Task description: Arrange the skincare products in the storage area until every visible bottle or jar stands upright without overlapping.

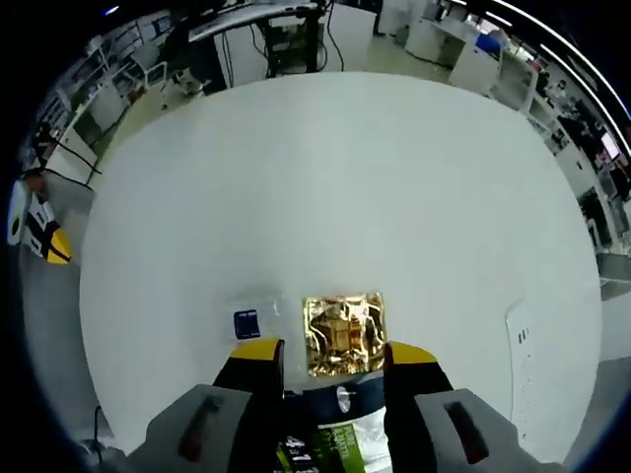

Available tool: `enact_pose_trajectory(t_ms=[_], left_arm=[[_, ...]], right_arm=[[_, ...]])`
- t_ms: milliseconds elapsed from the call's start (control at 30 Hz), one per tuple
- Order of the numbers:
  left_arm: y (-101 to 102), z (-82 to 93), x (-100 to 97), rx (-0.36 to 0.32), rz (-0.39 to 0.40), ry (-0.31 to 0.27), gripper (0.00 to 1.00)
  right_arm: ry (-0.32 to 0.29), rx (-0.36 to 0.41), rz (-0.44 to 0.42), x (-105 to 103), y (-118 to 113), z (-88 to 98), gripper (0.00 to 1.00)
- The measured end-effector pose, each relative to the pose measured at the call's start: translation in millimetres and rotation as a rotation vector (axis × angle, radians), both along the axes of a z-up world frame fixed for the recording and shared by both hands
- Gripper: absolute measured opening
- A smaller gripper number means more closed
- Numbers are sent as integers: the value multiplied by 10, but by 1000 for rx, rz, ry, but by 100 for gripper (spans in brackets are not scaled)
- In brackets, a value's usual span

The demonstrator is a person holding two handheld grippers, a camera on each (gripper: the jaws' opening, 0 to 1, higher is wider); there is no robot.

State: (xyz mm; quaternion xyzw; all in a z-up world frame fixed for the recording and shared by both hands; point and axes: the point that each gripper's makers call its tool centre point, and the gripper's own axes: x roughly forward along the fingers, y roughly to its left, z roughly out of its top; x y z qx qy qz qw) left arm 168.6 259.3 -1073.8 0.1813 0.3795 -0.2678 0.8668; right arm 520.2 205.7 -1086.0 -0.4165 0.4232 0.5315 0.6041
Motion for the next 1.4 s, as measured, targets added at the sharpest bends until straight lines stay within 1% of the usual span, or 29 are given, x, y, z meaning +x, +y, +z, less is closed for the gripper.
enact_pose_trajectory(t_ms=[67, 100, 200, 300, 400, 467, 500, 533, 600, 667, 833, 867, 933, 967, 1033, 1100, 1167, 1200, 1233, 1333, 1367, 1400], left_arm=[[1, 5, 1, 0, 1, -1, 0], [-3, 13, 8, -4, 2, -7, 0], [-4, 1, -4, -1, 0, 1, 0], [-11, -9, -10, -4, -2, 8, 0], [-9, -15, -12, -3, 0, 12, 0], [-8, -20, -14, -2, -1, 14, 0], [-9, -23, -15, -2, -1, 14, 0], [-14, -30, -17, -4, -2, 17, 0], [-16, -40, -21, -3, -3, 20, 0], [-19, -45, -25, -3, -5, 22, 0], [-12, -54, -27, 1, -3, 27, 0], [-11, -55, -26, 0, -1, 27, 0], [-8, -53, -23, 1, -1, 27, 0], [-9, -52, -21, 0, 0, 26, 0], [-10, -47, -17, 0, -2, 22, 0], [-17, -50, -18, 0, -4, 22, 0], [-24, -51, -22, 1, -7, 24, 0], [-24, -50, -21, 1, -8, 23, 0], [-22, -46, -21, 1, -8, 23, 0], [-18, -53, -23, 1, -6, 29, 0], [-18, -52, -22, 2, -7, 29, 0], [-21, -47, -17, 1, -8, 27, 0]], right_arm=[[1, -1, 2, 36, 26, -42, 35], [7, 1, 6, 39, 51, -58, 33], [16, 4, 11, 52, 105, -104, 33], [36, -26, 41, 25, 104, -186, 33], [21, -47, 67, 80, 90, -235, 30], [31, -30, 72, 72, 127, -226, 28], [34, -33, 94, 55, 136, -230, 28], [30, -37, 137, 58, 144, -226, 28], [36, -41, 160, 52, 147, -229, 28], [48, -41, 160, 55, 149, -232, 28], [48, -49, 188, 79, 165, -232, 28], [47, -48, 188, 91, 168, -227, 29], [77, 24, 129, 88, 252, -152, 32], [71, 50, 104, 131, 265, -81, 30], [71, 95, 84, 169, 285, 23, 30], [74, 117, 64, 208, 222, 130, 31], [50, 125, 37, 271, 162, 197, 31], [37, 128, 17, 300, 129, 230, 30], [28, 133, -31, 335, 84, 285, 30], [21, 254, -103, 343, 151, 549, 31], [19, 269, -114, 341, 160, 590, 32], [4, 307, -125, 334, 175, 716, 33]])
